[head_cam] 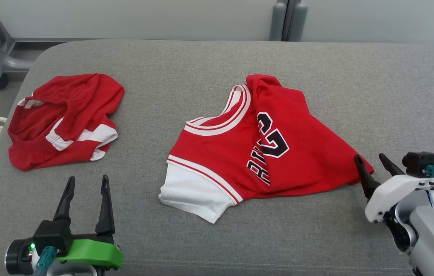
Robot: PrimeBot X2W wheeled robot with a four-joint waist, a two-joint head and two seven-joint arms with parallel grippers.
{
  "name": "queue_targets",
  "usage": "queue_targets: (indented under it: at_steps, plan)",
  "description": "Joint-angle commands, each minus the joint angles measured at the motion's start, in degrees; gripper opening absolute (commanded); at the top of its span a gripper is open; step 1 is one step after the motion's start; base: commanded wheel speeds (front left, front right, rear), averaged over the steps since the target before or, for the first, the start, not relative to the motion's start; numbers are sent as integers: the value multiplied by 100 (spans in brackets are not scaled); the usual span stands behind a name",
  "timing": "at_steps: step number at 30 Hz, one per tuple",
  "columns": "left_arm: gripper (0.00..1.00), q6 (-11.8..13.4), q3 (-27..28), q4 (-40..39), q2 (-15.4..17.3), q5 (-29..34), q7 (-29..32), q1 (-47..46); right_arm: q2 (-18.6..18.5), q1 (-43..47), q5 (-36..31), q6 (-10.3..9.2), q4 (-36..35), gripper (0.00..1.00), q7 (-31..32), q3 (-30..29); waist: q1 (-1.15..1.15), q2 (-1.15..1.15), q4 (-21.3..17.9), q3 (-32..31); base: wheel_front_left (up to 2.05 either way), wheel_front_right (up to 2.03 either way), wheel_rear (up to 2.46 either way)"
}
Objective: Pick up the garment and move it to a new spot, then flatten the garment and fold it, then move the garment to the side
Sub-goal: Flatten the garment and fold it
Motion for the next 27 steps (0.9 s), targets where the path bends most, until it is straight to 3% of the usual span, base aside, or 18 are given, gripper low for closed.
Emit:
queue_targets:
  at_steps: [1,10,27]
  plan:
    - [100,-15,32,-33,11,48,3,92,-77,208,87,-6,-133,100,70,-43,0,0,-18,21,0,0,0]
    - [100,-12,28,-88,11,64,3,7,-244,1098,220,-5,-872,100,628,-417,0,0,-41,156,0,0,0]
    - [100,-1,-39,12,11,3,3,-105,132,849,-998,-6,-729,100,961,-1022,0,0,121,203,0,0,0]
